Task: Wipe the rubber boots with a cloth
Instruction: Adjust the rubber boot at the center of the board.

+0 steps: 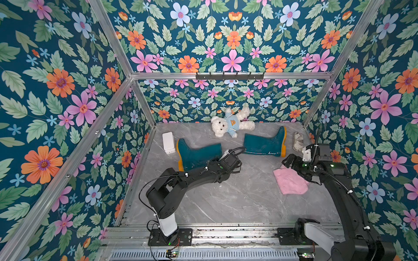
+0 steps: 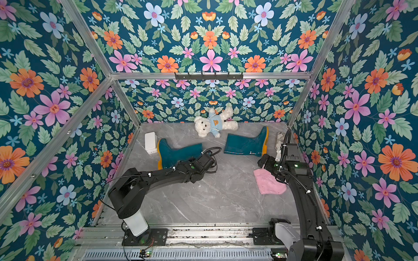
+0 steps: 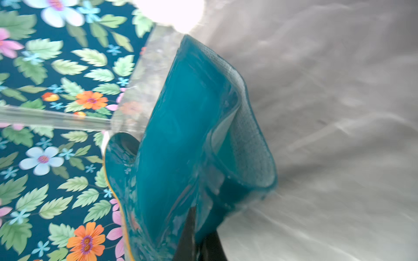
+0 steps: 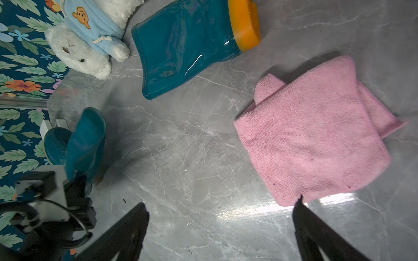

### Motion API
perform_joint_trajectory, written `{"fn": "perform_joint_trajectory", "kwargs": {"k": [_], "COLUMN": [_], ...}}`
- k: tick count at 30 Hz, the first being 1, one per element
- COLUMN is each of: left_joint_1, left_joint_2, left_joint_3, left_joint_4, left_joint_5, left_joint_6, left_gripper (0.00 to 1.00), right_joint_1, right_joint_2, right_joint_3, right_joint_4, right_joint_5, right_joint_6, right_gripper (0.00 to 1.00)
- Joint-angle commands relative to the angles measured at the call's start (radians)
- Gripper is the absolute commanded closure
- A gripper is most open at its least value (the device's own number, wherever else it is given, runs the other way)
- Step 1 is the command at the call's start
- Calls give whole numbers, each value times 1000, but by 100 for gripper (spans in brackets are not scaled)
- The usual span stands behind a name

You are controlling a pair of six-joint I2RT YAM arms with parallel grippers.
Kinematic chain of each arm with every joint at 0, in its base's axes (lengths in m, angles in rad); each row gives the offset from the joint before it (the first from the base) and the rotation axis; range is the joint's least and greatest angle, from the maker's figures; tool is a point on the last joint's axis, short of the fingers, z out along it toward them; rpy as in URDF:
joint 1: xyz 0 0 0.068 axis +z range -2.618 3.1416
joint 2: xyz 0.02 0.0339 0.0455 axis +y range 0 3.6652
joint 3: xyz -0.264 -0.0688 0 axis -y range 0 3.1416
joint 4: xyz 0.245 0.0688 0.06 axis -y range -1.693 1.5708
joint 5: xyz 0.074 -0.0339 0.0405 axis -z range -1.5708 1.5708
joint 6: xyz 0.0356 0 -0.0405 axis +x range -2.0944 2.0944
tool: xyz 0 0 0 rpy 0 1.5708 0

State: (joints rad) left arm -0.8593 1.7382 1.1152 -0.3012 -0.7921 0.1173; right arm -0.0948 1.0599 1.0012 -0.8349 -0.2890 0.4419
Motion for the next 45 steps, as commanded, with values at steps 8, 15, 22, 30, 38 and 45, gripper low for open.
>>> {"fn": "perform_joint_trajectory", "kwargs": {"k": [8, 15, 22, 30, 38, 45], "left_joint_1": [120, 129, 197, 271, 272, 272], "left_joint_2": [-102, -71, -3, 45, 117, 138], "left_joint_3": [-37, 67, 168, 183, 233, 234], "left_joint_4": [365, 456, 512, 631, 733, 785], "left_joint_5": [40, 106, 164, 159, 28, -52], "left_joint_6": [284, 451, 548, 574, 575, 563], "left_gripper": [100, 100, 100, 100, 100, 100], "right_joint_1": [1, 0, -2, -6, -6, -5], "right_joint_2": [28, 47, 68, 89, 81, 71], "right_joint_3": [-26, -36, -46, -58, -69, -76], "right_joint_4": [47, 63, 77, 99, 106, 103], "right_joint_5": [-6, -3, 5, -1, -6, -1], "right_joint_6": [5, 3, -5, -5, 2, 1], "right_gripper": [1, 1, 1, 1, 1, 1]}}
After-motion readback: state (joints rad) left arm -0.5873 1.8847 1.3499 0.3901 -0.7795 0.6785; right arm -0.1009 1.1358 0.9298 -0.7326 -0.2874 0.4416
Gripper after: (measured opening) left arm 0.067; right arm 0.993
